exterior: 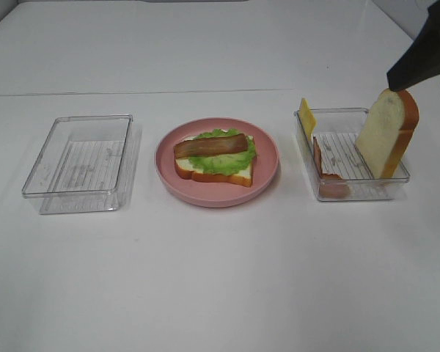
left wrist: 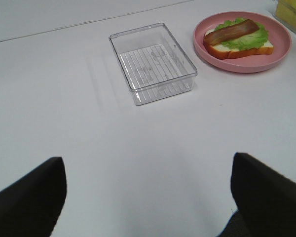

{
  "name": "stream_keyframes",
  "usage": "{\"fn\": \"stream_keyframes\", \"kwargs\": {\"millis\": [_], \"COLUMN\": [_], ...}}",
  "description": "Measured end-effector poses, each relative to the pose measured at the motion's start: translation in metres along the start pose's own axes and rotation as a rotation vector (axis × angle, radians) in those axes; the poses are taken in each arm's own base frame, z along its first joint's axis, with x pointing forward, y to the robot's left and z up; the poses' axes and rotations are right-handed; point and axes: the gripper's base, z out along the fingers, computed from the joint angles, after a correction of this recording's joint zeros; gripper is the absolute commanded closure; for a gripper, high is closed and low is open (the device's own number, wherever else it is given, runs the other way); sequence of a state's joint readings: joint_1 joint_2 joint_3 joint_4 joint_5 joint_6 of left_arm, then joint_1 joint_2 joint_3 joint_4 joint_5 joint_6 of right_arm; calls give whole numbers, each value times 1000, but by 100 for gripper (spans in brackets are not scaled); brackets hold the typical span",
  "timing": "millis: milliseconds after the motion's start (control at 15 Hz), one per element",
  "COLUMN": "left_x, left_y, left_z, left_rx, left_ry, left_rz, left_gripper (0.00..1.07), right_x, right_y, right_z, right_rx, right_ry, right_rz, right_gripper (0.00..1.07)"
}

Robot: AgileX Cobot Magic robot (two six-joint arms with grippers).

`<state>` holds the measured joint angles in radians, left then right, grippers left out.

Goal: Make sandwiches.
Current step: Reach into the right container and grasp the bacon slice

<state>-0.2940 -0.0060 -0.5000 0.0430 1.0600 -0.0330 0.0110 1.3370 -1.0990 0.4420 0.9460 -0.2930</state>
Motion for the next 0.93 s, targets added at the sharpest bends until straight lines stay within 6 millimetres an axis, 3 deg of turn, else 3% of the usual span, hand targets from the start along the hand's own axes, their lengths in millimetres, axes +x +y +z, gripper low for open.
{"fn": "stream_keyframes", "kwargs": {"millis": [133, 400, 600, 933], "left_x": [0, 0, 0, 0], "left_y": [0, 0, 0, 0], "left_z": [0, 0, 0, 0], "left_rx": [0, 0, 0, 0], "left_ry": [0, 0, 0, -1], "left_rz": [0, 0, 0, 0], "left_gripper": [21, 21, 21, 21], "right_x": [-21, -57, -71, -82], "right_y": [-6, -1, 6, -8], "right_z": [16, 77, 111, 167], "right_rx": [-27, -67, -34, -4], "right_ry": [63, 240, 308, 418], "right_rz": [9, -28, -6, 29], "right_gripper": [40, 43, 43, 48]}}
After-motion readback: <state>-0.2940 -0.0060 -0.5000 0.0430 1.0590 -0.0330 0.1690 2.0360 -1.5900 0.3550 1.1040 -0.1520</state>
